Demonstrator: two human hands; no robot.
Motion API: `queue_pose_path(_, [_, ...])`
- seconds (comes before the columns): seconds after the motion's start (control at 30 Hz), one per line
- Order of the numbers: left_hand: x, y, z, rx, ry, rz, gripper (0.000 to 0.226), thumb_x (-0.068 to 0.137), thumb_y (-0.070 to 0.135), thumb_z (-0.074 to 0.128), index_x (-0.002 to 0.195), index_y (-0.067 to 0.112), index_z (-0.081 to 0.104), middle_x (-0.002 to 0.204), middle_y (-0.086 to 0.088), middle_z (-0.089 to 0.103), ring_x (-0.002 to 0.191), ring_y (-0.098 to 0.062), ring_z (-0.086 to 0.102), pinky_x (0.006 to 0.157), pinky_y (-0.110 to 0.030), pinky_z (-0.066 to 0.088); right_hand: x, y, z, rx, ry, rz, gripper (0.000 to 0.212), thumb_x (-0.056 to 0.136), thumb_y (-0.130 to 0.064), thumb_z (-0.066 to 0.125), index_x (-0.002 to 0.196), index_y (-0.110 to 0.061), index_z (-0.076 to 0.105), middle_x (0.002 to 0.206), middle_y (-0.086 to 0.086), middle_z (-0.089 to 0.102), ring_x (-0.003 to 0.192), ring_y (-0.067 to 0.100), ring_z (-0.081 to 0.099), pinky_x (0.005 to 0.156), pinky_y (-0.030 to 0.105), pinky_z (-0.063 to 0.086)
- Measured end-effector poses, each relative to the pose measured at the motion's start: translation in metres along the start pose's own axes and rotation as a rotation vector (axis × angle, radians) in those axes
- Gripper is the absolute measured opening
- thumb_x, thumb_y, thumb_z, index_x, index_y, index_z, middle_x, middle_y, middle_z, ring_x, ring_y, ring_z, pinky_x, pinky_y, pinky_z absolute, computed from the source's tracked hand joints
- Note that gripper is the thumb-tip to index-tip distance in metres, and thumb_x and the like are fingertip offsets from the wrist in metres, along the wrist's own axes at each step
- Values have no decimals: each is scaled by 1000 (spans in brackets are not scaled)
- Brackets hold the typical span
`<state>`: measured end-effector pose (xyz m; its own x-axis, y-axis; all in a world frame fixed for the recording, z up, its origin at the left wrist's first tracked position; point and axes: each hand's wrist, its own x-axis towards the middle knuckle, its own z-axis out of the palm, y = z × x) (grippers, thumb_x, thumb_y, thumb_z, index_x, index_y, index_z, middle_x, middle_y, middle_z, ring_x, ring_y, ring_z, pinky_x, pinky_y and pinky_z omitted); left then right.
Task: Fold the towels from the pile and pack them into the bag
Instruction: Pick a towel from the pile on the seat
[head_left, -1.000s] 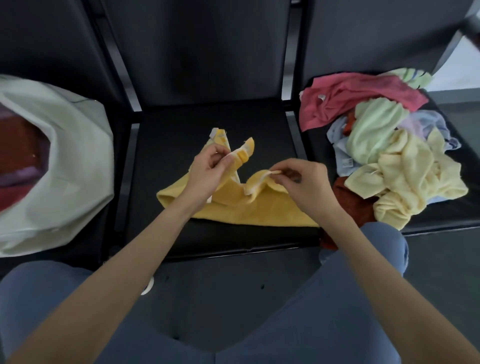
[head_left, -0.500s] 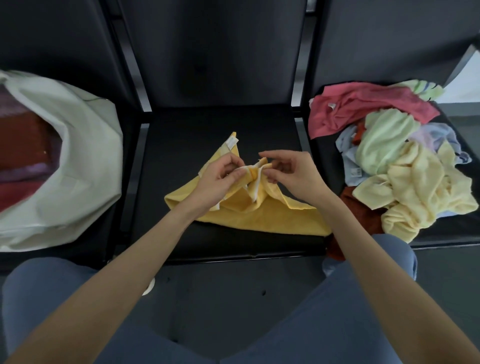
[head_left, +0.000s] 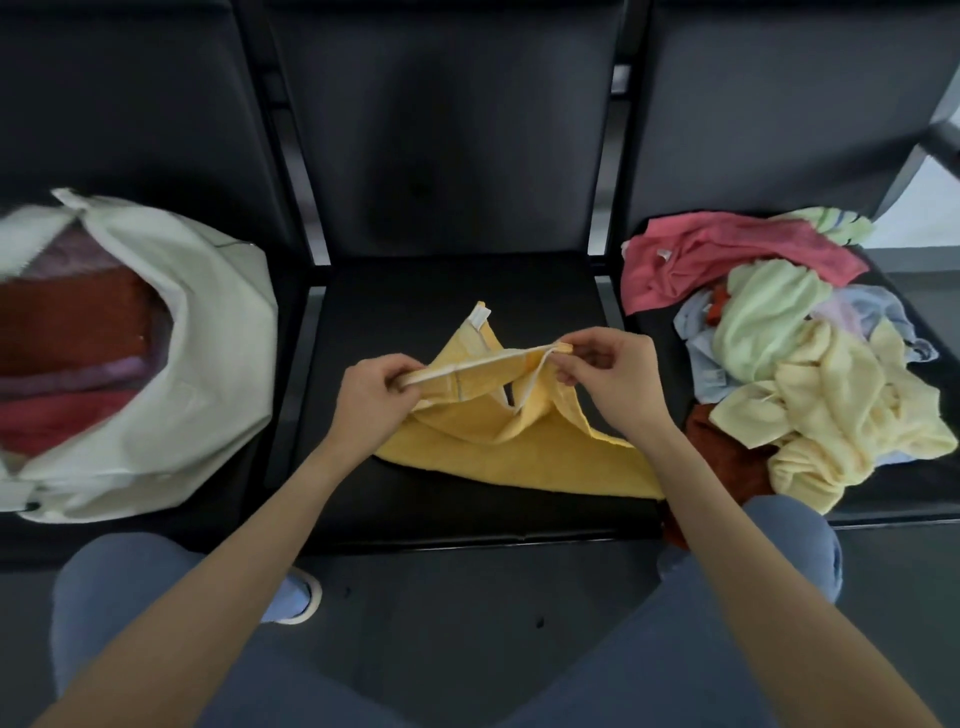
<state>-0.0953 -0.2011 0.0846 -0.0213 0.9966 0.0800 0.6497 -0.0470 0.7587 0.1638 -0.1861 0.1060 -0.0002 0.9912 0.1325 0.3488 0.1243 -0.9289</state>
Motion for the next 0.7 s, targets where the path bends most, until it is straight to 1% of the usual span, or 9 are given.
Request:
queue_pose_path(0.1, [-7,-8,-21,38,56,-73,24,77,-2,64,91,14,75,72,10,66,69,-6,62,63,-22,48,-3,-7,0,12,118,-20,10,82,-6,72,93,-6,72,74,6,70,63,12,67,63,18,53])
queue_pose_path(0.17, [-9,-9,-36,31,67,-115,24,77,-4,64,90,12,76,73,12,66,70,-3,62,64,-17,48,-4,-12,-1,11,211,-26,9,84,-6,70,92,-9,71,74,3,70,65,11,67,65,17,53])
queue_pose_path(0.23, [-12,-6,-51,-38,49,-160,27,77,-7,63,90,12,76,76,11,68,73,-3,63,65,-12,49,-2,-15,-4,30,299,-11,9,85,-9,70,92,-13,70,75,3,71,66,11,68,66,18,53])
queue_pose_path(0.3, [-14,-3,-68,-106,6,-214,28,78,-8,64,86,17,74,79,6,69,76,-6,64,66,-12,51,3,-18,-11,56,381,16,8,85,-11,70,92,-14,70,76,5,71,68,12,69,68,20,55])
queue_pose_path(0.43, [-19,3,-95,-59,-16,-268,32,77,-9,60,73,21,70,74,-2,68,74,-15,63,70,-26,51,6,-27,-23,83,475,12,8,87,-12,68,94,-11,70,78,5,72,70,11,69,71,21,56])
queue_pose_path(0.53, [-18,12,-104,-177,35,-452,23,83,-9,51,76,7,65,77,-7,59,74,-16,56,63,-24,47,4,-39,-23,77,536,-21,11,88,-11,66,96,-8,71,77,2,71,70,7,67,71,17,54])
queue_pose_path(0.6, [-15,19,-110,-281,23,-580,16,83,-5,50,77,6,60,81,-10,57,77,-20,55,61,-26,46,4,-48,-22,93,584,-39,10,89,-12,64,96,-9,71,77,-1,70,71,6,66,72,18,54])
queue_pose_path(0.63, [-12,25,-115,-303,12,-601,12,80,-2,51,76,7,58,82,-11,57,77,-20,55,61,-27,44,5,-53,-23,103,610,-47,11,90,-13,63,98,-10,70,80,-2,70,73,6,64,74,18,54])
queue_pose_path(0.7, [-6,39,-128,-293,8,-567,10,78,2,53,72,10,55,77,-7,55,72,-18,53,61,-28,42,6,-63,-27,81,655,-74,16,92,-16,60,103,-7,68,93,1,67,76,2,57,76,8,46])
